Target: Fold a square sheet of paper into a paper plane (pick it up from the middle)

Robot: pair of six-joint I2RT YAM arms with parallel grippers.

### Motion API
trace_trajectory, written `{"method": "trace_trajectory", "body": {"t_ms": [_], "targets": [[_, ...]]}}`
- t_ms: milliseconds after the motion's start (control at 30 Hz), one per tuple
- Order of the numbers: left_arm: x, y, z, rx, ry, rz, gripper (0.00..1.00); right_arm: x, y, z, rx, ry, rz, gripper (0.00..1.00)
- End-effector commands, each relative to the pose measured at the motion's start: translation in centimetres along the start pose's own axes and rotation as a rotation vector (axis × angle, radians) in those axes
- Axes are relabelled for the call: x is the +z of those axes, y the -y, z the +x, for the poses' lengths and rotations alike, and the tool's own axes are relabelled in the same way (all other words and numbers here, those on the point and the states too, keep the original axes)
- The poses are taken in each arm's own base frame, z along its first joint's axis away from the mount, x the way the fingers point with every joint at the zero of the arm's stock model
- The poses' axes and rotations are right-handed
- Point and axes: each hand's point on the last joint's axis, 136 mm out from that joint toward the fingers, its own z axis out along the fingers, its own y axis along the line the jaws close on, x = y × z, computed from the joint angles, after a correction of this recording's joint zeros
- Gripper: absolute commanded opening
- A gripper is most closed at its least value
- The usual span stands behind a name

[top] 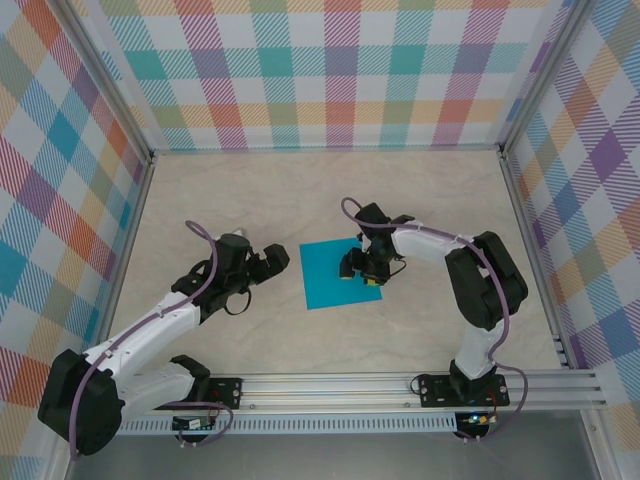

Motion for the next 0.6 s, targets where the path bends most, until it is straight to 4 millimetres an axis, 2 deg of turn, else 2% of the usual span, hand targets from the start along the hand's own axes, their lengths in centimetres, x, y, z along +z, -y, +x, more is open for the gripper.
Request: {"method": "trace_trajectory", "body": {"t_ms": [0, 167, 267, 400, 567], "targets": [[-0.5, 0.1, -1.7, 0.016, 0.069, -0.012, 1.00, -2.4, -1.7, -2.2, -0.038, 0.071, -0.010, 0.63], [-0.9, -0.6, -1.4, 0.010, 0.082, -0.022, 1.00, -0.9, -1.3, -4.0, 0.003, 0.054, 0.013, 0.63], [-1.1, -1.0, -1.2, -0.013, 0.104, 0.000, 1.00, 0.4, -1.1, -4.1, 0.020, 0.020, 0.018, 0.62], [-1.4, -1.2, -1.1, -0.031, 0.109, 0.011, 1.00, 1.7, 0.1, -3.5, 0.071, -0.007, 0.045, 0.61], [-1.5, -0.7, -1.1, -0.029, 0.105, 0.036, 1.00, 2.6, 3.0, -1.4, 0.144, -0.036, 0.127, 0.60]]}}
